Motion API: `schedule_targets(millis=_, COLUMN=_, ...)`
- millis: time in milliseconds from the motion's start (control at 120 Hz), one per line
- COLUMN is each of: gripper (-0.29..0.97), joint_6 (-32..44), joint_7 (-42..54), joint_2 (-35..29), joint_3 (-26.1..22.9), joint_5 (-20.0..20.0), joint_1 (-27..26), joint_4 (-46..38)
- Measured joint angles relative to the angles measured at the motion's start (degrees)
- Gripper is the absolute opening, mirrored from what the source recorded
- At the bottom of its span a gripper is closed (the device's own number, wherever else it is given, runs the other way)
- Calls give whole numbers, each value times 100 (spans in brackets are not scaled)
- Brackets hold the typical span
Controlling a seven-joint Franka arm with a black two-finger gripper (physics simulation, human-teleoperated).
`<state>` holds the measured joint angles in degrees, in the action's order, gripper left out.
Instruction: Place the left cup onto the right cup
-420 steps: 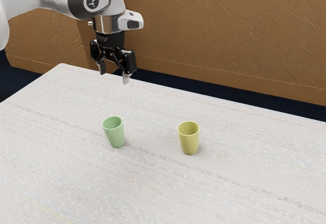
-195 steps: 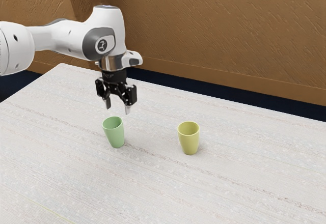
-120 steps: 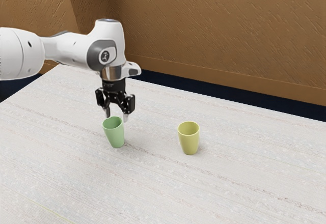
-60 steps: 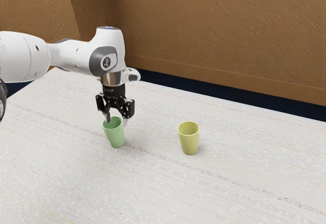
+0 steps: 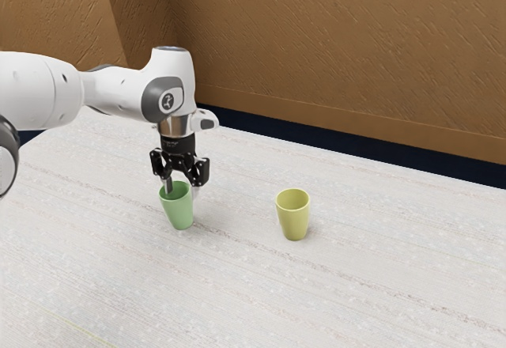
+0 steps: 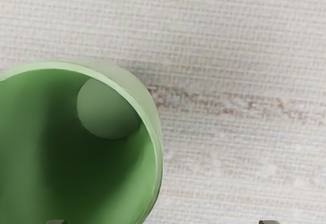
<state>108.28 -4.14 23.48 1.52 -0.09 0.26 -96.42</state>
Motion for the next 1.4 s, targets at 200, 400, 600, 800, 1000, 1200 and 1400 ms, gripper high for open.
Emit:
schedule_targets(millis=200, gripper=46, joint_6=-5, joint_7=7, joint_2=114, joint_3=-17, joint_5=32, joint_1=56, joint_4=94)
schedule_targets(millis=400, gripper=46, joint_6=-1, joint_7=11, joint_2=285, joint_3=-49, joint_5=41, joint_1=70, joint_4=211)
schedule_targets(millis=600, gripper=45, joint_6=-18, joint_7=13, joint_2=462, joint_3=-86, joint_5=43, joint_1=65, joint_4=359)
schedule_targets(millis=800, gripper=42, joint_6=-23, joint_7=15, joint_2=595, joint_3=-81, joint_5=43, joint_1=88, joint_4=429)
schedule_targets(millis=1000, gripper=36, joint_6=-25, joint_7=16, joint_2=717, joint_3=-64, joint_5=39, joint_1=105, joint_4=523)
schedule_targets(millis=1200, gripper=28, joint_6=-21, joint_7=15, joint_2=760, joint_3=-62, joint_5=28, joint_1=123, joint_4=543)
schedule_targets(millis=1400, gripper=20, joint_6=-16, joint_7=14, joint_2=767, joint_3=-56, joint_5=14, joint_1=124, joint_4=543)
